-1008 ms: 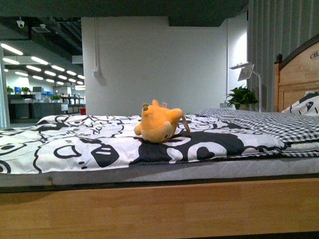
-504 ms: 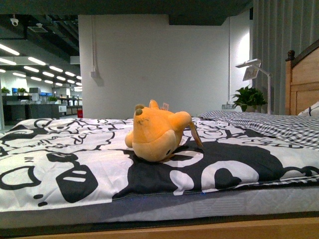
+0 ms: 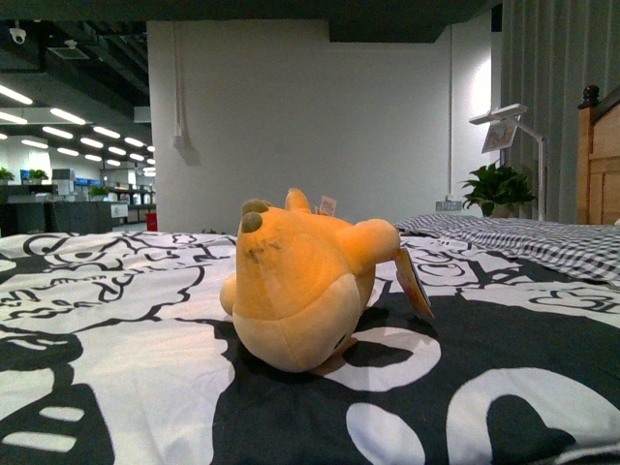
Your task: Put away toys
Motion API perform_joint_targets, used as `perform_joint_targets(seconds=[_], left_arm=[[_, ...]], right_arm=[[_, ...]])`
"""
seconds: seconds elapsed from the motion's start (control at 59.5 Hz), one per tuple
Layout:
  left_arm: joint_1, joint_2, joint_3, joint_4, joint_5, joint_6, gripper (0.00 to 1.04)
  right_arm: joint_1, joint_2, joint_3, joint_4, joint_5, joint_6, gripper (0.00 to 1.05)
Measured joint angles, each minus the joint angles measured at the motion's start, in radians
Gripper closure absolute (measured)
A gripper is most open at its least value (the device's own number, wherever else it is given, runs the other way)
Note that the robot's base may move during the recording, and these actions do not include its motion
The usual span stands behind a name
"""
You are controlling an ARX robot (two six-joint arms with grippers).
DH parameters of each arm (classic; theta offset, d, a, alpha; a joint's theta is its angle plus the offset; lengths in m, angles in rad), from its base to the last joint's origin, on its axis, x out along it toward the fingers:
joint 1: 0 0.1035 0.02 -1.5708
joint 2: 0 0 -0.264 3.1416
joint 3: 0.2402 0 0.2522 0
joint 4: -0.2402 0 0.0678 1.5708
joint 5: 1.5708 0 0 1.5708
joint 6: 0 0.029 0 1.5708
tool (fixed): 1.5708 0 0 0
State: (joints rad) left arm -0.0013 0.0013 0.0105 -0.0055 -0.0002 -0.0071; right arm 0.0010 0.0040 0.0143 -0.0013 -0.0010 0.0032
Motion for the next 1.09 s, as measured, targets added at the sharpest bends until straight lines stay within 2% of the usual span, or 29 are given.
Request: perform_joint_targets(seconds=[1.092], left_arm=[[-0.002,0.0,0.0,0.0,0.0,0.0,0.06]], right_arm=[[-0.002,0.0,0.0,0.0,-0.003,0.0,0.07]])
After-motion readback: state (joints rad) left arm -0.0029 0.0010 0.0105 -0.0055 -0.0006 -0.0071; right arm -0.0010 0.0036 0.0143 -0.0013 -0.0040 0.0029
